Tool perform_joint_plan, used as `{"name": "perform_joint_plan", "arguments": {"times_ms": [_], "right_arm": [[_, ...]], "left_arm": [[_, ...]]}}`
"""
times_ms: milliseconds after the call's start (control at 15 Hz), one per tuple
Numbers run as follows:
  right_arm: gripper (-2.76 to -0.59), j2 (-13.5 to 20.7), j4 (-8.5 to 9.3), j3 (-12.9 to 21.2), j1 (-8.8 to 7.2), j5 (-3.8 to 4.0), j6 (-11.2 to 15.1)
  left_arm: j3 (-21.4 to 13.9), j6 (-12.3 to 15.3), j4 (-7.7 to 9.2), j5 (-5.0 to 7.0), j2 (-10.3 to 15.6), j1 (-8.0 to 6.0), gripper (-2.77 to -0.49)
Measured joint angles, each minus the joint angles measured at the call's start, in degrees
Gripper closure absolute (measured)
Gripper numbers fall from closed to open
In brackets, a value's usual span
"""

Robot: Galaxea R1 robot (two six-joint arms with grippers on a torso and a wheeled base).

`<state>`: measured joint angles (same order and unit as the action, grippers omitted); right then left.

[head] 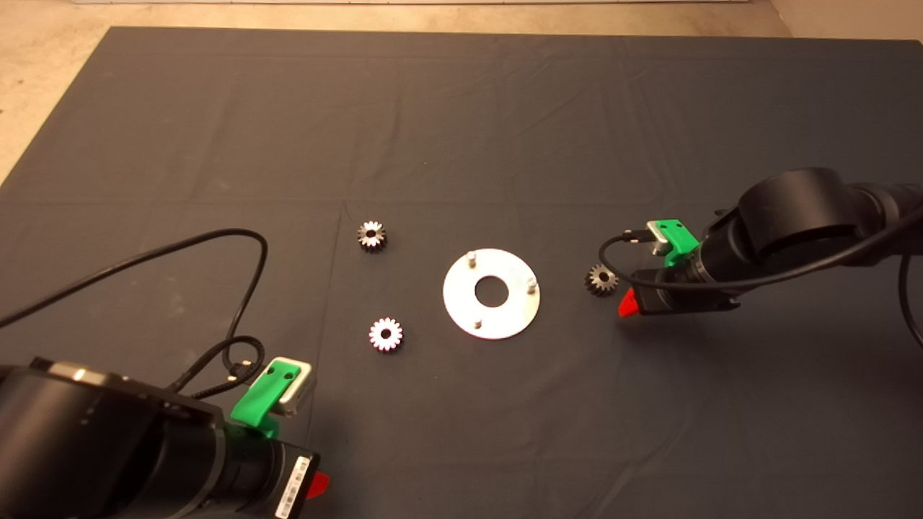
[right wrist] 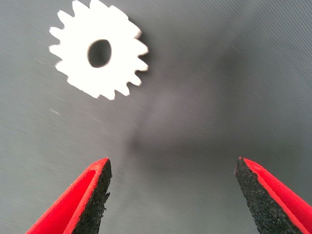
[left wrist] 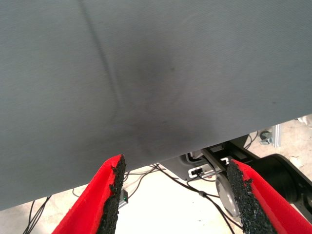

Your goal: Install three planetary gears onto the carrier pins

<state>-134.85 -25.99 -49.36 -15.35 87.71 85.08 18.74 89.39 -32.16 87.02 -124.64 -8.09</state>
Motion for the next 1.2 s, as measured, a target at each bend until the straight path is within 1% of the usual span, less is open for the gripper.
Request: {"name": "perform_joint_plan", "arguments": {"times_ms": [133, 267, 600, 667, 800, 933, 1067, 1133, 1200], "right_arm": [[-1.89, -1.6, 0.04, -1.6, -0.06, 0.03, -0.1], [-1.89, -2.9, 0.04, -3.2, -0.06, -0.03, -0.2], [-1.89, -3.9, 0.06, -6.5, -0.09, 0.01, -1.1], [-1.89, -4.0, 0.06, -7.4, -0.09, -0.1, -1.5], [-1.89, -4.3, 0.56, -8.6, -0.09, -0.14, -2.2], [-1.89, -5.0, 0.94, -9.7, -0.09, -0.03, -2.6], [-1.89, -7.0, 0.89, -10.7, -0.09, 0.22, -2.5], [-1.89, -8.1, 0.88, -11.0, -0.09, 0.0, -2.5], [-1.89, -8.8, 0.89, -11.0, -0.09, -1.19, -2.5]], "left_arm": [[0.0, 0.5, 0.0, 0.04, -1.0, 0.0, -1.46], [0.0, 1.0, 0.0, 0.02, -1.3, 0.0, -1.46], [0.0, 1.1, 0.0, 0.08, -1.3, 0.0, -1.46], [0.0, 1.1, 0.0, 0.06, -1.3, 0.0, -1.46], [0.0, 1.1, 0.0, 0.06, -1.3, 0.0, -1.46], [0.0, 1.2, 0.0, 0.08, -1.3, 0.0, -1.46], [0.0, 1.2, 0.0, 0.08, -1.3, 0.0, -1.46], [0.0, 1.2, 0.0, 0.08, -1.3, 0.0, -1.46], [0.0, 1.2, 0.0, 0.08, -1.3, 0.0, -1.46]]}}
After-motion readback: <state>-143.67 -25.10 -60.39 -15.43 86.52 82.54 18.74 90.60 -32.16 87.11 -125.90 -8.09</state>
